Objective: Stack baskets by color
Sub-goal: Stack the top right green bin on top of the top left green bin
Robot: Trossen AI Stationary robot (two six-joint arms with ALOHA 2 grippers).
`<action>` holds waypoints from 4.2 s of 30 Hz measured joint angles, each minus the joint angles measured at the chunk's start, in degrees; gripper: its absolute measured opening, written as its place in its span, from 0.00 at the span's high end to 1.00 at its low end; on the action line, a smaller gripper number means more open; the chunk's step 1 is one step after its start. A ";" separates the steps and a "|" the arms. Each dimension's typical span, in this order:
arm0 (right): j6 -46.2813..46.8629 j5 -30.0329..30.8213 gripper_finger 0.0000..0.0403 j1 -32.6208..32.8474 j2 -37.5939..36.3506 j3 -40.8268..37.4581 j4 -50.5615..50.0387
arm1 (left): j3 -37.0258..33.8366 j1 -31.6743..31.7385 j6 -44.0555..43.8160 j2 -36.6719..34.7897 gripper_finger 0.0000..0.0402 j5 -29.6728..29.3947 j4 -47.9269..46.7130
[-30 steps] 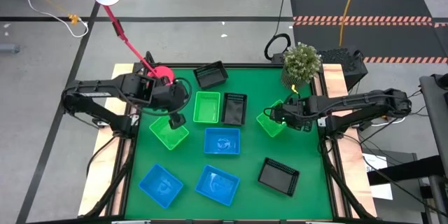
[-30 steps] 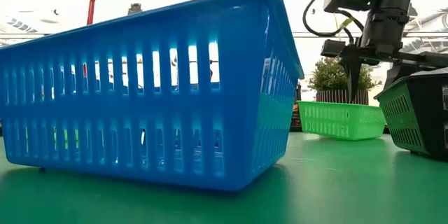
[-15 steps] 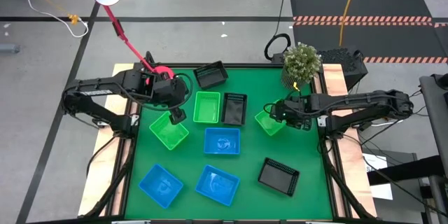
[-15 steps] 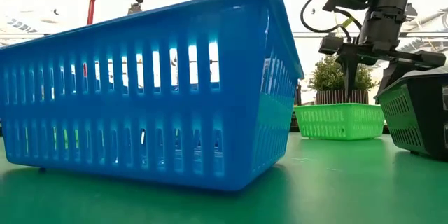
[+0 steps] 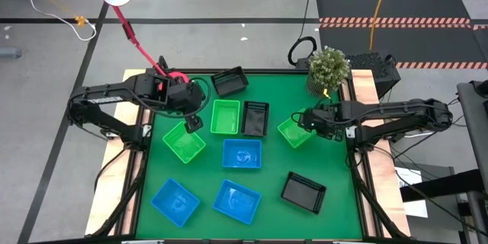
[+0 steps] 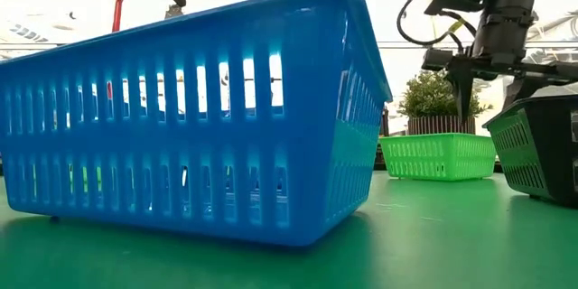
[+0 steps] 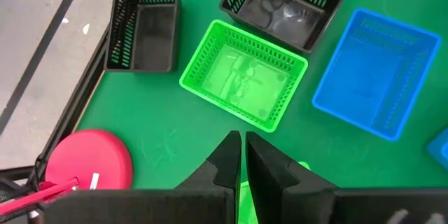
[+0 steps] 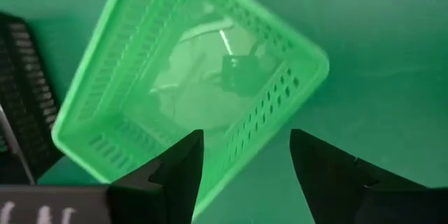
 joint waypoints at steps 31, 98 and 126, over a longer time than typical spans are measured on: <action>-3.73 1.84 0.99 -1.01 -9.40 -1.29 15.95 | -0.02 0.42 -6.48 0.00 0.93 -2.87 2.64; -64.75 2.33 0.93 -17.07 7.07 34.30 28.86 | 3.87 0.87 -11.91 19.85 0.96 -31.43 65.72; -63.30 -39.44 0.22 -18.12 5.29 34.38 42.94 | 3.78 5.01 -20.60 3.91 0.98 -23.23 45.88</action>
